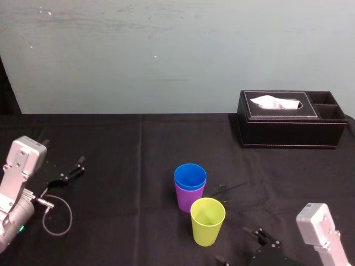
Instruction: Stack the three plastic cups sequentially using one hand.
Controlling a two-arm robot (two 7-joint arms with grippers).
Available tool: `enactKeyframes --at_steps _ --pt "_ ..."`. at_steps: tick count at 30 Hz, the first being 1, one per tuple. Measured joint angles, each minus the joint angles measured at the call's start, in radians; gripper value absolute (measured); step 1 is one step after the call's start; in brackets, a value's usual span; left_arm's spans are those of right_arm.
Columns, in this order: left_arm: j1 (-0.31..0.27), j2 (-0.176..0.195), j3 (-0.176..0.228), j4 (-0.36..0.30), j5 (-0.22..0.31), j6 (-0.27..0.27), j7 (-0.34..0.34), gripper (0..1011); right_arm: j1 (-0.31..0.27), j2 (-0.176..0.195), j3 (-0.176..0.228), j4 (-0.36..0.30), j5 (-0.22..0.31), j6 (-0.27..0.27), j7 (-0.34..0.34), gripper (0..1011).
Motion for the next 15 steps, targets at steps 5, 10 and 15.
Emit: enactKeyframes --at_steps 5,10,15 --pt "0.0 0.0 0.0 0.0 0.0 0.0 0.0 1000 0.017 -0.041 -0.011 0.02 -0.021 0.018 -0.008 1004" --pt "0.0 0.0 0.0 0.0 0.0 0.0 0.0 1000 0.039 -0.079 -0.019 0.046 -0.038 0.028 -0.009 1004" --pt "0.0 0.0 0.0 0.0 0.0 0.0 0.0 1000 0.057 -0.103 -0.023 0.067 -0.052 0.032 -0.008 1004"
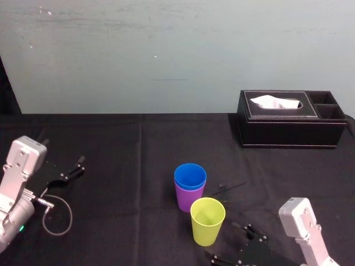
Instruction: Stack the three plastic cups sequentially using one hand.
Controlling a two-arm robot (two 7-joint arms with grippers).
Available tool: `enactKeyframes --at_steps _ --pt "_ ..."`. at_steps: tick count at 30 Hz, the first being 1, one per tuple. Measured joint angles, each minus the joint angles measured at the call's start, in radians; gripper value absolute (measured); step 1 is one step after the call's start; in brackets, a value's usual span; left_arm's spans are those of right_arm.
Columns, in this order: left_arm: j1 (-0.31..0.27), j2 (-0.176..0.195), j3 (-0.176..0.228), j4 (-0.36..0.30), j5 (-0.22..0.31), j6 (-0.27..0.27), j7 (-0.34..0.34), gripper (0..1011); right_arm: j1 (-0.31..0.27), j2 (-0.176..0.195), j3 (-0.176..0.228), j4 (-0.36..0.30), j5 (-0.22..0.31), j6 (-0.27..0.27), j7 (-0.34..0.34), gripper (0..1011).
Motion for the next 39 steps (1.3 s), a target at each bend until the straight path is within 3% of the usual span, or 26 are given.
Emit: enactKeyframes --at_steps 12,39 --pt "0.0 0.0 0.0 0.0 0.0 0.0 0.0 1000 0.047 -0.046 -0.01 0.043 -0.016 0.013 0.011 1004" --pt "0.0 0.0 0.0 0.0 0.0 0.0 0.0 1000 0.116 -0.097 -0.038 0.097 -0.045 0.035 0.014 1004"
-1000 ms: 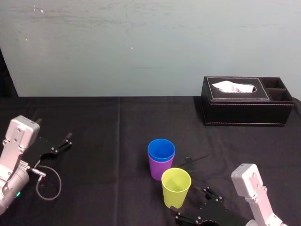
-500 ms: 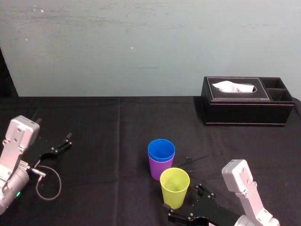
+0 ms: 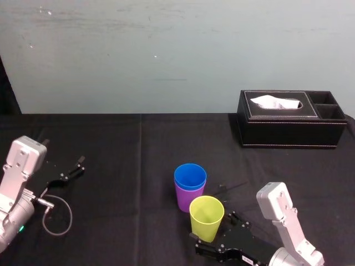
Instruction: Stack the three plastic cups sequentially using one hand.
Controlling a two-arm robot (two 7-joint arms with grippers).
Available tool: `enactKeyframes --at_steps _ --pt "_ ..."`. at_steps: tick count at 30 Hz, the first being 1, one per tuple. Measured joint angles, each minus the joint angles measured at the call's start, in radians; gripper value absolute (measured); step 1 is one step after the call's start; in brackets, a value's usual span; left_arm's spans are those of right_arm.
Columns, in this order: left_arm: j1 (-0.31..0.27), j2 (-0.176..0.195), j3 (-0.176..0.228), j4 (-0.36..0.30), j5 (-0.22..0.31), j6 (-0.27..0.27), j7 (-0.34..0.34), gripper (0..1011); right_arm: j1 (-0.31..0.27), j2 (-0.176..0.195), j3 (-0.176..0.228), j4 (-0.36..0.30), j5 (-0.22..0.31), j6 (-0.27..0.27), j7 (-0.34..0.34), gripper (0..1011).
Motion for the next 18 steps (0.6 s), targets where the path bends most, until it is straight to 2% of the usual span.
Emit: enactKeyframes --at_steps 18 --pt "0.0 0.0 0.0 0.0 0.0 0.0 0.0 1000 0.021 -0.031 0.003 0.027 -0.002 0.007 -0.013 1004"
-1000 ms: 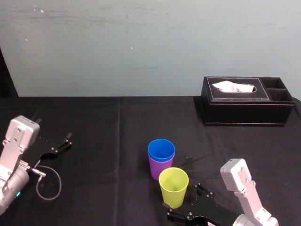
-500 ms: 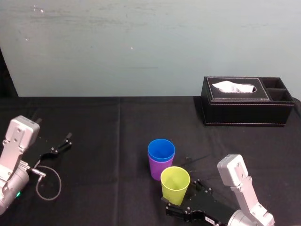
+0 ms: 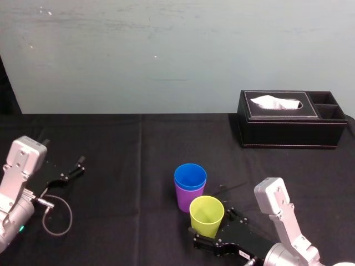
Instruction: Stack the three plastic cups sequentially using one hand.
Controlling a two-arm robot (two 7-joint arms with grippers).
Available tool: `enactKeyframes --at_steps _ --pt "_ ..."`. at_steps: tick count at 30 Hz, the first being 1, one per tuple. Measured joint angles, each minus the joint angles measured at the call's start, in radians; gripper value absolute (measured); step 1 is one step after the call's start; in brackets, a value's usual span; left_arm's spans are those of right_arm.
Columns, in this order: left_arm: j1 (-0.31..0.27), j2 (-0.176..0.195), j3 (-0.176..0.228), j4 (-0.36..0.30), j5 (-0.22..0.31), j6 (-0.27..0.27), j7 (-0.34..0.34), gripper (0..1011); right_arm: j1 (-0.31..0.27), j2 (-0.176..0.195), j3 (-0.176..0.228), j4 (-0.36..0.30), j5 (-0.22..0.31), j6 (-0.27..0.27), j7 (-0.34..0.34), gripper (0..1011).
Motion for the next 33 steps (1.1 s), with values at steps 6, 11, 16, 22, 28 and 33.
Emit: enactKeyframes --at_steps 6,11,16,22,28,33 --pt "0.0 0.0 0.0 0.0 0.0 0.0 0.0 1000 -0.001 0.0 0.0 0.0 0.0 0.0 0.0 1004" --pt "0.0 0.0 0.0 0.0 0.0 0.0 0.0 1000 -0.002 0.001 0.0 0.0 0.0 0.0 0.0 983" --pt "0.0 0.0 0.0 0.0 0.0 0.0 0.0 1000 -0.002 0.001 0.001 -0.001 0.0 0.0 0.0 889" --pt "0.0 0.0 0.0 0.0 0.0 0.0 0.0 1000 -0.003 0.001 0.002 -0.001 0.001 -0.001 0.0 730" --pt "0.0 0.0 0.0 0.0 0.0 0.0 0.0 1000 -0.003 0.007 0.002 -0.011 0.002 0.0 0.006 719" --pt "0.0 0.0 0.0 0.0 0.0 0.0 0.0 1000 -0.002 0.036 0.01 -0.079 0.014 0.035 0.023 719"
